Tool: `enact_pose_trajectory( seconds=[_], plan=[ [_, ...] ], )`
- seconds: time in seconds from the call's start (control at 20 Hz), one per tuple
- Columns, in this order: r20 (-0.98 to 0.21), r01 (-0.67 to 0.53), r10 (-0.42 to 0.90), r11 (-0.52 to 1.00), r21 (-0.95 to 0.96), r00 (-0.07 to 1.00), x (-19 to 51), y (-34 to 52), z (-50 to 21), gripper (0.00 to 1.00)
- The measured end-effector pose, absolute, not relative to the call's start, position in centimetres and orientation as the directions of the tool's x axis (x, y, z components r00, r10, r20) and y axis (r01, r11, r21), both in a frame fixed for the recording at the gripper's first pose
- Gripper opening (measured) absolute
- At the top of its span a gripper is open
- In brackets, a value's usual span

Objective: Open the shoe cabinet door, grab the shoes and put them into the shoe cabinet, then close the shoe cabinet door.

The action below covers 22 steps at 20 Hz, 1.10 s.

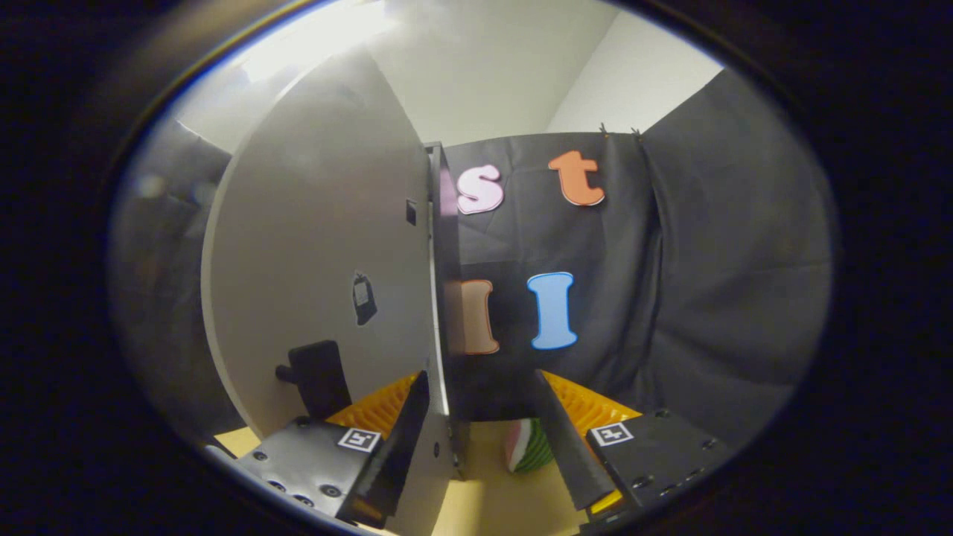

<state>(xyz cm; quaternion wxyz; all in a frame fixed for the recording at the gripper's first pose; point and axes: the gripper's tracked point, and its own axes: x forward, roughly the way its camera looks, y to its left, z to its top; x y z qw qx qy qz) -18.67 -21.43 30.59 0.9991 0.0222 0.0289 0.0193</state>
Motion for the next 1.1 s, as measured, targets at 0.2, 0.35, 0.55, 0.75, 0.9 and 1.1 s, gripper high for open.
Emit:
enact_pose_trajectory(
  seconds=[0.2,0.35,0.55,0.75,0.9,1.1],
  plan=[
    [-0.071,-0.113,0.12,0.99,0.085,0.99,-18.2,-17.3,30.0,0.88],
    [-0.069,-0.151,0.158,0.984,0.097,0.985,-18.0,-14.2,29.8,0.87],
    [-0.071,-0.203,0.213,0.971,0.124,0.975,-17.1,-9.8,29.2,0.87],
    [-0.068,-0.229,0.24,0.964,0.137,0.969,-15.5,-5.7,28.5,0.87],
    [-0.074,-0.244,0.256,0.959,0.142,0.964,-14.0,-2.6,27.8,0.88],
    [-0.084,-0.265,0.28,0.953,0.149,0.956,-11.4,1.4,26.7,0.89]
  ],
)
